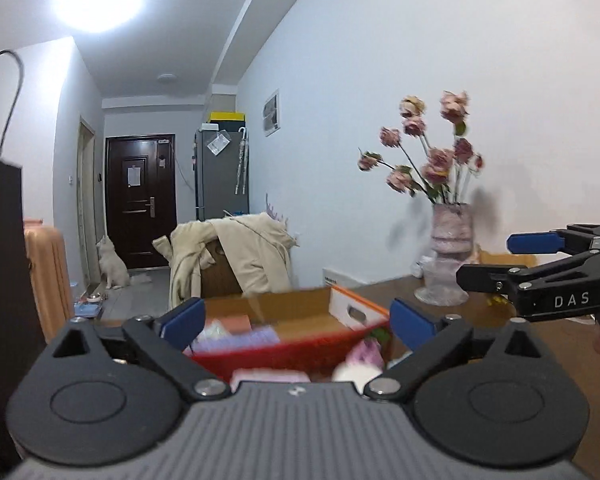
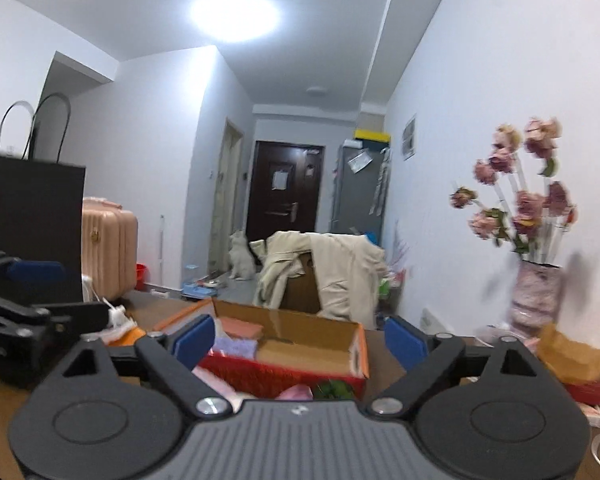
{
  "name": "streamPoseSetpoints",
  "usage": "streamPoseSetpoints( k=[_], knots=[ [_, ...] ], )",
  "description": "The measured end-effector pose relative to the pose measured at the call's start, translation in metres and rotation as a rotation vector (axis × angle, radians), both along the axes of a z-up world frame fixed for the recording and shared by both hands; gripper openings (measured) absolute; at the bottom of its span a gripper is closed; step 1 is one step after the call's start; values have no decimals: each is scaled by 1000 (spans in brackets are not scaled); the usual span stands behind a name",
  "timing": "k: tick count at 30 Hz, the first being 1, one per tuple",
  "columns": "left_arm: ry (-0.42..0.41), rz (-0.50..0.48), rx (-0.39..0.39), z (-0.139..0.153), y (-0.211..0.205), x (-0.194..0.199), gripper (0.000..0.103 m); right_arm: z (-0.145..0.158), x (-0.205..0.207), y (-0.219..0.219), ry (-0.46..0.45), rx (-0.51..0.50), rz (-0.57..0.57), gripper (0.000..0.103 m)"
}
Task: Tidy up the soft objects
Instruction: 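Grasp the white wedge sponge with the left tool while the right tool grasps the white round sponge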
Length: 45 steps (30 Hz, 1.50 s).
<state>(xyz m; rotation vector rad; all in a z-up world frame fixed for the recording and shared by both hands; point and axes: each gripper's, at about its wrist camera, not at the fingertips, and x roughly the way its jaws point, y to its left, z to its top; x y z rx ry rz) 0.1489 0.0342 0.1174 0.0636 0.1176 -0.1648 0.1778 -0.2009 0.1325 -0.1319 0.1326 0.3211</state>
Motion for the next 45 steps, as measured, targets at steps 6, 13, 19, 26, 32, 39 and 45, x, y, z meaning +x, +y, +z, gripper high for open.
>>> streamPoseSetpoints(
  k=[6,13,19,26,32,39,45],
  knots=[
    [96,-43,-32,-54,-8,-51,103,-70,-68,-9,107,41,-23,100],
    [141,-28,-36,-66,-13,-57,103,-91,-88,-15,180,19,-23,100],
    [133,-13,-44,-62,-11,-51,103,-90,-87,-16,179,35,-29,100],
    [166,29,-43,-62,-2,-19,103,-83,-59,-17,186,75,-42,100],
    [256,81,-92,-60,20,43,103,-68,-8,-3,193,100,-43,98],
    [364,112,-138,-72,41,117,86,-66,67,30,290,113,38,90],
    [517,129,-176,-103,53,162,72,-92,114,62,404,71,76,86]
  ],
)
